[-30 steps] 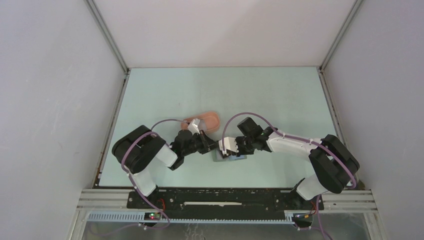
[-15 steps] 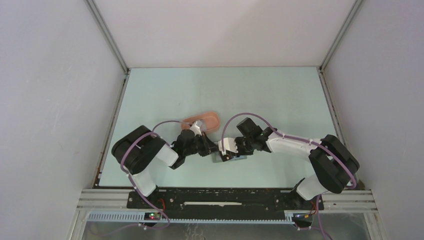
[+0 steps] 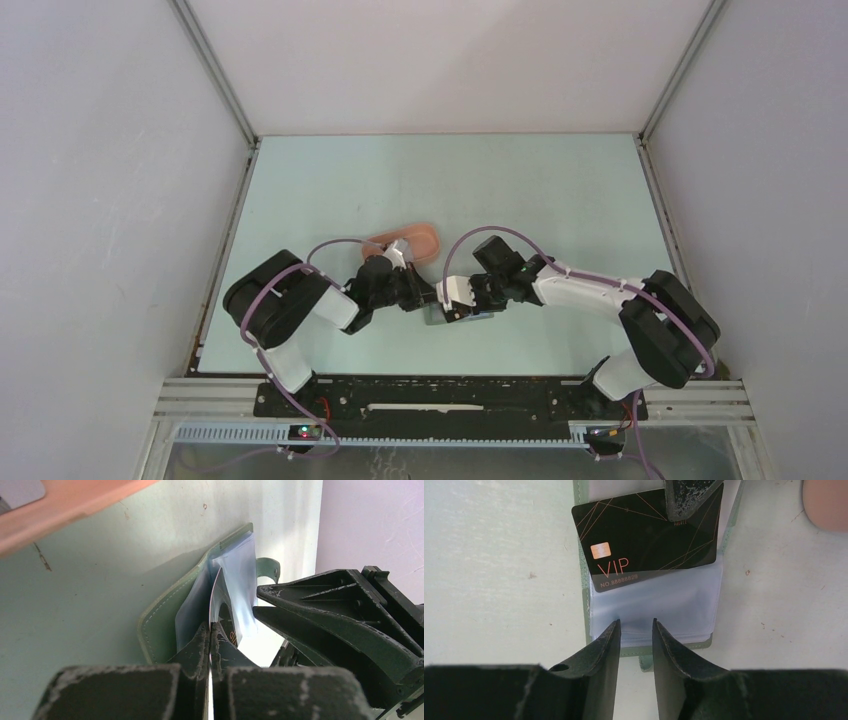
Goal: Put the credit cards into the card holder
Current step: Insert the credit card into the card holder, then turn over the card slot in the card holder.
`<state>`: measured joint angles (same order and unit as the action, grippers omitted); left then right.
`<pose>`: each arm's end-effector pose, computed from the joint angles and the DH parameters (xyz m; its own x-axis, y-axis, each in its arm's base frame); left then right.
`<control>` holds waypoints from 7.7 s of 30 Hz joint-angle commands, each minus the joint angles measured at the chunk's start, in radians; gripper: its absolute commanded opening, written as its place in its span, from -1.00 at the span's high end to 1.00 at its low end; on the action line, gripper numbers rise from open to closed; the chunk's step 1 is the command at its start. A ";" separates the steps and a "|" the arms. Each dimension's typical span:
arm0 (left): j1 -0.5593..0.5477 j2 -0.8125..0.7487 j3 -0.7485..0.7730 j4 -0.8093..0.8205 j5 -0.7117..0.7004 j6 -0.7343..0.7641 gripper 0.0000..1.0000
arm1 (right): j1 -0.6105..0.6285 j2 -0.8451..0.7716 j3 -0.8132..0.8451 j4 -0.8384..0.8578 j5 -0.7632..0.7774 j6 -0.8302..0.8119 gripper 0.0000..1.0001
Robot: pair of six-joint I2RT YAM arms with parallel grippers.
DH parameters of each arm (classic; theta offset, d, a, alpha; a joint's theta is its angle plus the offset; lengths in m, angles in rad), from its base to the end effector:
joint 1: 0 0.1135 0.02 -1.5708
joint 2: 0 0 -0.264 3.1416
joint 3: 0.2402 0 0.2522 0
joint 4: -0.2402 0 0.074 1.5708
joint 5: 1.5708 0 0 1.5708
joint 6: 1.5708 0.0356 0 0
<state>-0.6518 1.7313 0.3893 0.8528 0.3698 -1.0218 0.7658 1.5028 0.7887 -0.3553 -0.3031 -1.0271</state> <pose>0.2075 -0.1745 0.0988 -0.8938 -0.3185 -0.3157 0.1088 0.5290 -0.8416 0.1933 0.2006 0.1671 0.3276 -0.8181 -0.4726 -0.9367 -0.2157 -0.2759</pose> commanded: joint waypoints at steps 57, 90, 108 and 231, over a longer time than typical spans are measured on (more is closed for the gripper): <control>0.037 0.098 0.173 -0.175 0.132 0.042 0.99 | 0.030 -0.100 0.025 -0.060 -0.112 -0.022 0.23; 0.020 0.123 0.196 -0.184 0.138 0.043 0.80 | 0.234 0.104 0.116 0.143 0.068 -0.132 0.84; 0.020 0.133 0.205 -0.209 0.126 0.058 0.42 | 0.151 0.100 0.083 0.089 0.119 -0.137 0.86; -0.201 -0.068 0.090 -0.175 -0.246 0.269 0.76 | -0.416 0.301 0.230 -0.006 -0.603 1.249 -0.05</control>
<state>-0.8490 1.6535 0.4362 0.6949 0.1345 -0.7605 0.3634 1.8126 0.9855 -0.3737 -0.8200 0.1890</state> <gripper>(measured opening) 0.122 0.531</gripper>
